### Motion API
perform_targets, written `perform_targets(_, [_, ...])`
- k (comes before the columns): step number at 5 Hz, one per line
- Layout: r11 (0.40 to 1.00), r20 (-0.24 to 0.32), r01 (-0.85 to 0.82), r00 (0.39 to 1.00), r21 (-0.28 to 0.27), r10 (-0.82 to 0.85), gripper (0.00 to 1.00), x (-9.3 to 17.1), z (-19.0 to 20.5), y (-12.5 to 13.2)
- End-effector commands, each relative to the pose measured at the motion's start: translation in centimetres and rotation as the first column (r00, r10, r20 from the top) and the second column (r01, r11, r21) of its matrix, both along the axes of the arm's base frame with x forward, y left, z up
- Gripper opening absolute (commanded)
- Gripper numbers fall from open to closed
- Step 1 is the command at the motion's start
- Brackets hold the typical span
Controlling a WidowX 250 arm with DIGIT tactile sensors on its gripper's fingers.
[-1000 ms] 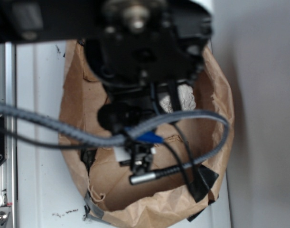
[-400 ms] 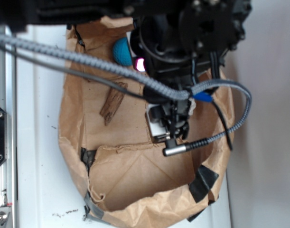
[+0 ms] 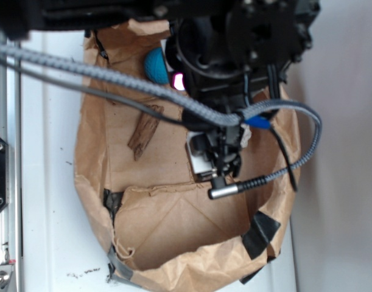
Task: Grab the blue ball.
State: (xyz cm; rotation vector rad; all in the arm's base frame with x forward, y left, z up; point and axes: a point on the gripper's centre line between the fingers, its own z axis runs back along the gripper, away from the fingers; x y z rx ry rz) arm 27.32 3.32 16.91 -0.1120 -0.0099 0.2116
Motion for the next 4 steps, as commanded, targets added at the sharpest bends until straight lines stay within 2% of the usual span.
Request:
perform_targets(1, [0.979,0.063,0.143,0.986,0.145,-0.154,1.00,-3.1,-4.5,2.8])
perform_targets(2, [0.969,0.012,0.177,0.983,0.173,-0.181,1.00,-3.3,-6.4,4.4])
perform_targets(3, [0.954,-0.012,0.197,0.980,0.226,-0.200,1.00,-3.4,-7.5,4.9])
perform_targets(4, [0.954,-0.012,0.197,0.980,0.226,-0.200,1.00,-3.4,-7.5,4.9])
